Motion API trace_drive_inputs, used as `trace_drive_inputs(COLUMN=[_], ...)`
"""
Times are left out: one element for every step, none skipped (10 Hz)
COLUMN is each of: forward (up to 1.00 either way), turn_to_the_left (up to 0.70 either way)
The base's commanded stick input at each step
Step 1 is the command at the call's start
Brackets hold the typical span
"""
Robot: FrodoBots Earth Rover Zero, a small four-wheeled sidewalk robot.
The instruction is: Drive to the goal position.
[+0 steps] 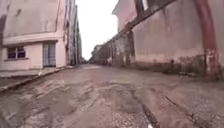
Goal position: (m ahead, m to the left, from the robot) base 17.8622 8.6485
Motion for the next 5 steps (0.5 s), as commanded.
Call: trace_drive_inputs(forward=[0.7,0.7,0.7,0.7,0.7], turn_to_the_left=[0.0,0.0,0.0,0.0,0.0])
